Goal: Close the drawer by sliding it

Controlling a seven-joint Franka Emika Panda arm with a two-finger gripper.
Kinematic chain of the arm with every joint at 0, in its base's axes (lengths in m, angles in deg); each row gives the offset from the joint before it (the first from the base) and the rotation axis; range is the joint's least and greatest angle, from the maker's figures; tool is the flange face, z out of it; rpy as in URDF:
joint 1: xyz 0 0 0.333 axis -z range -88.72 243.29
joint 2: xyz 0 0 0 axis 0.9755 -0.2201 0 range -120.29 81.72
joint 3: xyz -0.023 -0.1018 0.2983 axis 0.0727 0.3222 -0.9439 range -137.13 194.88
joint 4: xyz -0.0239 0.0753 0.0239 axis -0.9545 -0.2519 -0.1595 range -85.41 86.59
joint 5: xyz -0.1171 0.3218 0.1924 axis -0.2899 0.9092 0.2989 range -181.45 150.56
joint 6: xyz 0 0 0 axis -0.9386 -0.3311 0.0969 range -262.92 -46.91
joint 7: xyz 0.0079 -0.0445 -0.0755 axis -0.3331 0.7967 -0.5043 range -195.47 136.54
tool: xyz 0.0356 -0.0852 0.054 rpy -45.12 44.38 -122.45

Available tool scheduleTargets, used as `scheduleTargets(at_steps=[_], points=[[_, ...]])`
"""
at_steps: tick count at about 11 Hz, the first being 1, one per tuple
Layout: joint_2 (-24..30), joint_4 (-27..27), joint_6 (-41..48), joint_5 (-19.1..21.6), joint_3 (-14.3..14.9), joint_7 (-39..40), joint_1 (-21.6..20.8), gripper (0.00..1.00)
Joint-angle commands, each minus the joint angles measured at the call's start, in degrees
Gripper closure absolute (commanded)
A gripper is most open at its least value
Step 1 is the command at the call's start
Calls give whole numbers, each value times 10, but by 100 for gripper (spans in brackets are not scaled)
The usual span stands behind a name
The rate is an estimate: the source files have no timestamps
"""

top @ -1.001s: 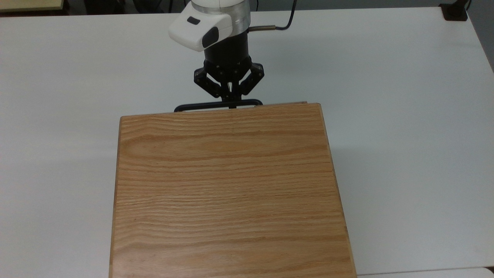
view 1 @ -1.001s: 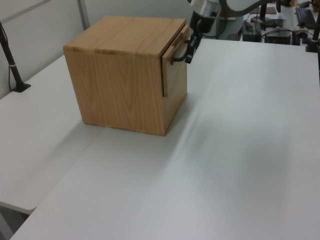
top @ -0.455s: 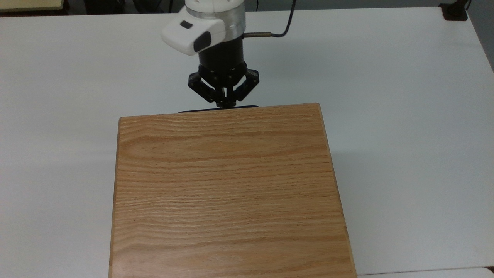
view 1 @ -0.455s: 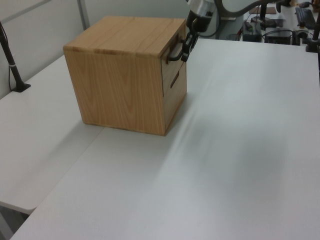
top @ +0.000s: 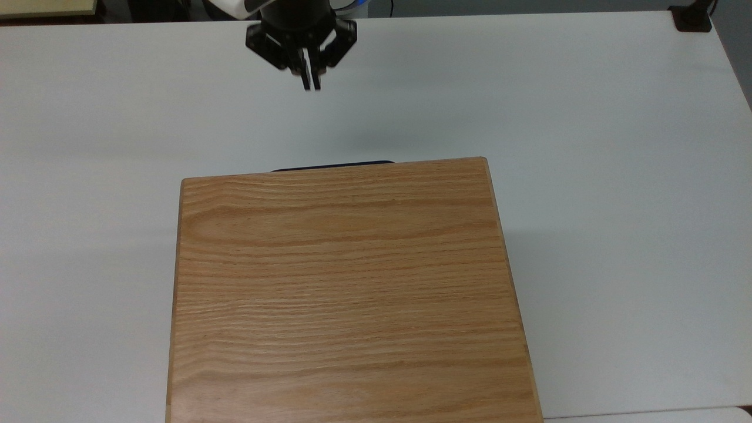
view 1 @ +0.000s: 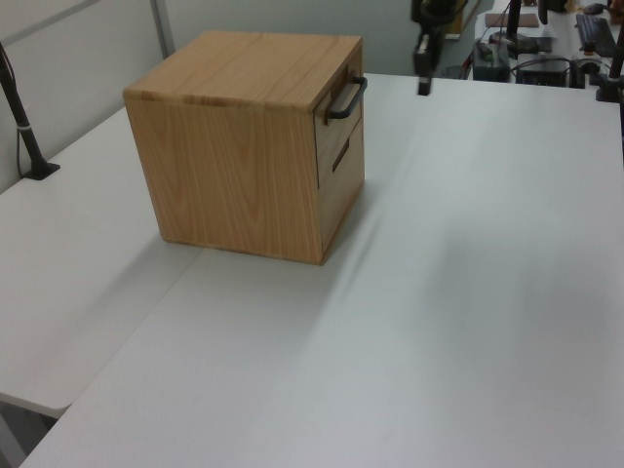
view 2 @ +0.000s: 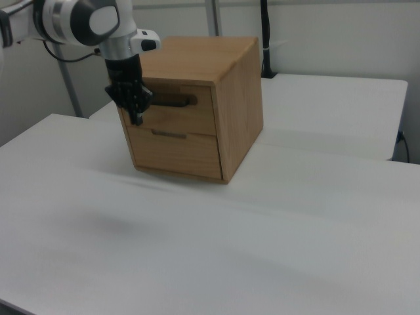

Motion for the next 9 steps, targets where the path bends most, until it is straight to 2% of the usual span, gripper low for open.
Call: scheduleTargets(at_steps=[1, 3, 4, 9], points=[[56, 55, 38, -6, -4, 10, 14, 0], [82, 67, 40, -25, -4, 10, 20, 0], [84, 65, 41, -25, -3, 10, 31, 0], [82, 61, 61, -26, 0, 10, 32, 0]])
